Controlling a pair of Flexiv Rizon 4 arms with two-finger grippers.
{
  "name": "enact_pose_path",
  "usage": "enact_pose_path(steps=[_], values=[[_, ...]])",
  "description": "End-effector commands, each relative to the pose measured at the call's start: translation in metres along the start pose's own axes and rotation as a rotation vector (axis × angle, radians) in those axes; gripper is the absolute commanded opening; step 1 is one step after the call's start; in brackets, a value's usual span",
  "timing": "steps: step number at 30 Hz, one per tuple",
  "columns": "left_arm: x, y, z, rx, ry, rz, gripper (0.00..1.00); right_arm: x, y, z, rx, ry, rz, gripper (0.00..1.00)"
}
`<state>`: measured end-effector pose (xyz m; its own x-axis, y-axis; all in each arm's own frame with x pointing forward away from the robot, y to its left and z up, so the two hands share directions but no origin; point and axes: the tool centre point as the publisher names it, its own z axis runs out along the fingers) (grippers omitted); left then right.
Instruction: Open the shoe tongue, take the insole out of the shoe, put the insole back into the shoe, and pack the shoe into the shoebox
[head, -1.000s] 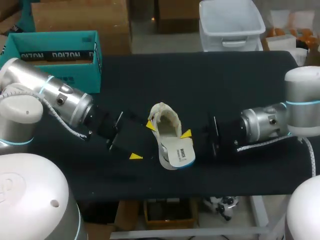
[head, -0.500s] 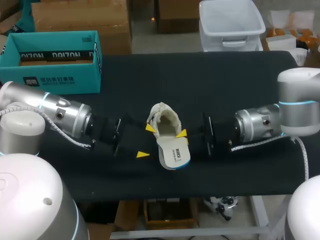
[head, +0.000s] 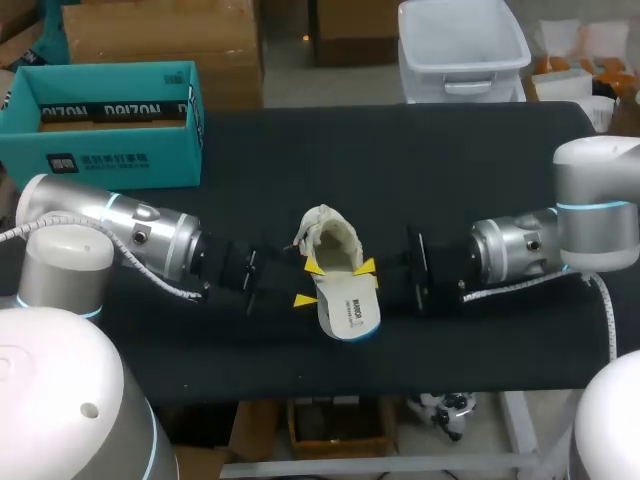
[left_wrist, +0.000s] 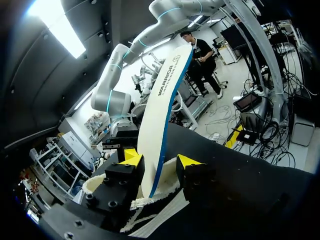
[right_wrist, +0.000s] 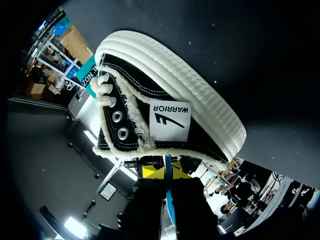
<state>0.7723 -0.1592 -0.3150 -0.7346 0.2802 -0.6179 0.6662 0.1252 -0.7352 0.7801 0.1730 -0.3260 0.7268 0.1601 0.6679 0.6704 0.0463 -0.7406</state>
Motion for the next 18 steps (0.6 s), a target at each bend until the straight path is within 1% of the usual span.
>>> enact_pose_path(steps=[1,2,6,9,11,12,13,14,15,18], values=[[-0.001,0.006,0.006,0.002,-0.006,-0.001,0.42,0.001,-0.001,0.001,-0.016,-0.003,-0.011,0.0],[-0.001,0.007,0.007,0.0,-0.005,-0.002,0.42,0.002,0.0,0.001,-0.029,-0.009,-0.022,0.0],[-0.002,0.009,0.008,0.001,-0.008,-0.007,0.42,0.002,0.002,0.002,-0.034,-0.007,-0.036,0.0],[-0.003,0.012,0.009,-0.006,-0.009,-0.011,0.4,0.002,0.004,0.003,-0.033,-0.004,-0.042,0.0],[-0.005,0.013,0.011,-0.013,-0.009,-0.012,0.35,0.002,0.005,0.003,-0.032,-0.002,-0.045,0.0],[-0.005,0.014,0.011,-0.017,-0.012,-0.015,0.29,0.002,0.005,0.003,-0.032,-0.002,-0.046,0.0],[-0.006,0.015,0.012,-0.02,-0.013,-0.016,0.2,0.002,0.006,0.003,-0.031,-0.001,-0.048,0.0],[-0.006,0.016,0.012,-0.021,-0.013,-0.017,0.16,0.002,0.006,0.003,-0.031,0.0,-0.049,0.0],[-0.006,0.017,0.012,-0.019,-0.013,-0.019,0.15,0.002,0.007,0.004,-0.032,0.001,-0.051,0.0],[-0.008,0.021,0.011,-0.011,-0.016,-0.025,0.16,0.001,0.009,0.004,-0.03,0.003,-0.054,0.0]])
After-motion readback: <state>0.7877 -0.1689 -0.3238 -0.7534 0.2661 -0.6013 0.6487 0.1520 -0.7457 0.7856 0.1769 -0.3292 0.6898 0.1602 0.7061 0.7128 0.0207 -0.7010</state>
